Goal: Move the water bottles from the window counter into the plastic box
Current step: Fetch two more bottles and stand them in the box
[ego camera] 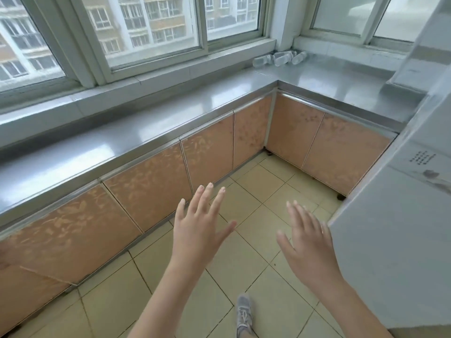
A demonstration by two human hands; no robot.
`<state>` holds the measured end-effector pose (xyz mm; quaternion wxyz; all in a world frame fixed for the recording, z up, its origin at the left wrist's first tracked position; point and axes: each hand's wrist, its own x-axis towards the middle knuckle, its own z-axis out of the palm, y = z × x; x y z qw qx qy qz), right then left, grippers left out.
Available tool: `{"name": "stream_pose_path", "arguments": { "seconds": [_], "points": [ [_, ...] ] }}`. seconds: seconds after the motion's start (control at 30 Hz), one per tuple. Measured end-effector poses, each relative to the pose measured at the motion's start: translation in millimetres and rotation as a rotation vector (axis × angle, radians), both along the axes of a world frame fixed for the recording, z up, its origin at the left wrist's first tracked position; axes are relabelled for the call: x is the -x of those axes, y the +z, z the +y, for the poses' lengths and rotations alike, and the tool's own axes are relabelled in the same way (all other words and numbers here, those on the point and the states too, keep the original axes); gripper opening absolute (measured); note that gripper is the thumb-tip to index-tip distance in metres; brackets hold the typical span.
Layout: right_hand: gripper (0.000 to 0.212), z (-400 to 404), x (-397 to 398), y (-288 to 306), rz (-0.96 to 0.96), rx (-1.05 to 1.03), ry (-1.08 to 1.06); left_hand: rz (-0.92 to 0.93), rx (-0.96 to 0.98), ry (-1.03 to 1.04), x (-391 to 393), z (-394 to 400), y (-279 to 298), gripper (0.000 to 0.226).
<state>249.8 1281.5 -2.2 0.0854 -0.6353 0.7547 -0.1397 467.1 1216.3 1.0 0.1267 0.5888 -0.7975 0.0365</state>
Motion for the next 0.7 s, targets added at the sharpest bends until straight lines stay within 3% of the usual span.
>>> {"name": "stream_pose_path", "arguments": {
  "seconds": [0.1,0.27,0.7],
  "points": [
    [0.065,-66,18,3,-0.011,-0.002,-0.007,-0.016,-0.002,-0.006,18,-63,4,0.07],
    [0.076,-162,49,19,0.016,0.044,-0.027,-0.018,0.014,-0.016,48,-165,15,0.07],
    [0.075,-420,130,27,0.045,0.042,-0.172,0.083,-0.039,-0.133,139,-445,-3,0.07]
  ]
}}
